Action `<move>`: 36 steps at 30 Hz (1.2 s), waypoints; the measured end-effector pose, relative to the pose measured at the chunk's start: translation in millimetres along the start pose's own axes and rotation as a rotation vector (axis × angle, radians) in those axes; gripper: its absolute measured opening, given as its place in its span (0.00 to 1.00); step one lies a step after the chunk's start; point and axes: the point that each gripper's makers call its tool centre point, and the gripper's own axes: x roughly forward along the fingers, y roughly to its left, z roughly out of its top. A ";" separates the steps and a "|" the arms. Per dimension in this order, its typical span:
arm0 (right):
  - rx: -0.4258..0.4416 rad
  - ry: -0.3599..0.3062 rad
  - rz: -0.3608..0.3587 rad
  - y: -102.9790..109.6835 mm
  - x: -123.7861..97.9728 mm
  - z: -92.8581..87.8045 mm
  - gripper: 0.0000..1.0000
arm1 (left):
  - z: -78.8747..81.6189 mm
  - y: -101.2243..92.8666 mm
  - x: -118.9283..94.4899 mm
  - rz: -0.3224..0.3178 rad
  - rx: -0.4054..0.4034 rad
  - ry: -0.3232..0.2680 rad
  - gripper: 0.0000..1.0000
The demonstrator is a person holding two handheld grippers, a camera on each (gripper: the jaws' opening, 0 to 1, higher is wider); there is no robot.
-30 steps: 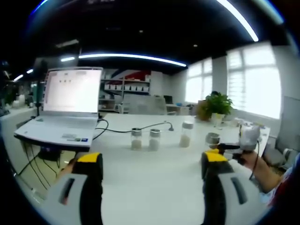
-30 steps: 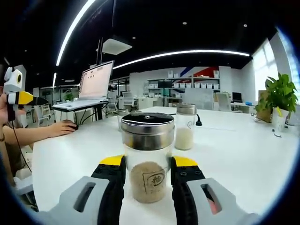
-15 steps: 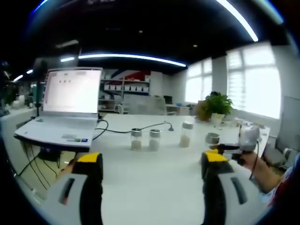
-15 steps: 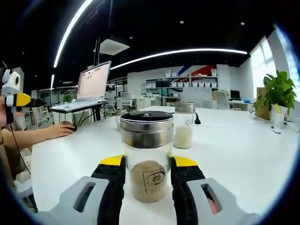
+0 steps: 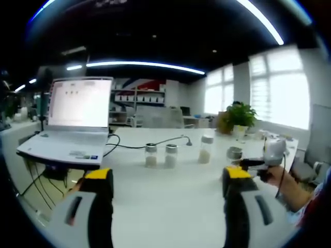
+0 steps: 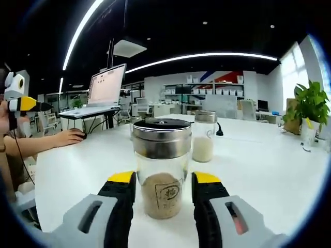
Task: Rotate the seasoning bottle until the label or dispensing opening points toward the visible target arrow and the bottle remains upright within the marked orientation range
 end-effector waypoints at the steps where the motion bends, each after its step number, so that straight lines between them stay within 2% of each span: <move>1: 0.042 -0.038 -0.016 -4.2 -0.8 5.9 0.72 | -0.1 -0.7 0.2 -0.002 0.001 -0.001 0.92; 2: 0.075 -0.055 -0.003 -6.3 -3.3 8.8 0.74 | -0.2 -1.2 0.3 -0.004 0.002 -0.001 0.92; 5: 0.087 -0.100 0.042 -8.6 -7.4 19.2 0.69 | -0.4 -1.5 0.6 -0.006 0.003 0.000 0.92; 9: 0.061 -0.142 0.096 -12.4 -11.4 34.4 0.74 | -0.3 -1.4 0.2 -0.005 0.006 -0.001 0.92; 11: 0.046 -0.149 0.131 -13.3 -12.3 38.5 0.73 | 0.3 -1.1 0.3 -0.005 0.004 -0.004 0.92; 17: 0.022 -0.120 0.214 -8.7 -8.4 37.1 0.70 | 0.1 -0.5 1.5 -0.008 0.004 -0.001 0.93; 18: 0.014 -0.108 0.236 -6.1 -7.1 35.6 0.67 | 0.1 -0.7 1.4 -0.009 0.004 0.000 0.93; 20: -0.084 -0.074 0.273 1.0 -7.4 31.6 0.60 | 0.3 -0.8 1.1 -0.010 0.004 -0.002 0.93; 21: -0.115 -0.065 0.268 2.2 -6.7 30.7 0.60 | 1.9 -0.8 0.9 -0.011 0.006 -0.010 0.93; 23: -0.117 -0.063 0.272 5.9 -5.5 30.6 0.61 | 4.2 -1.8 0.2 -0.014 0.005 -0.021 0.93; 26: -0.072 -0.068 0.288 4.7 -3.3 30.4 0.58 | 4.0 -4.5 -0.2 -0.023 0.007 -0.021 0.93; 32: -0.021 -0.074 0.321 3.3 -2.5 26.0 0.47 | 2.6 -6.2 -0.5 -0.027 0.009 -0.018 0.94; 36: 0.002 -0.084 0.361 12.1 -5.4 26.7 0.40 | 2.6 -6.8 -2.1 -0.027 0.009 -0.019 0.94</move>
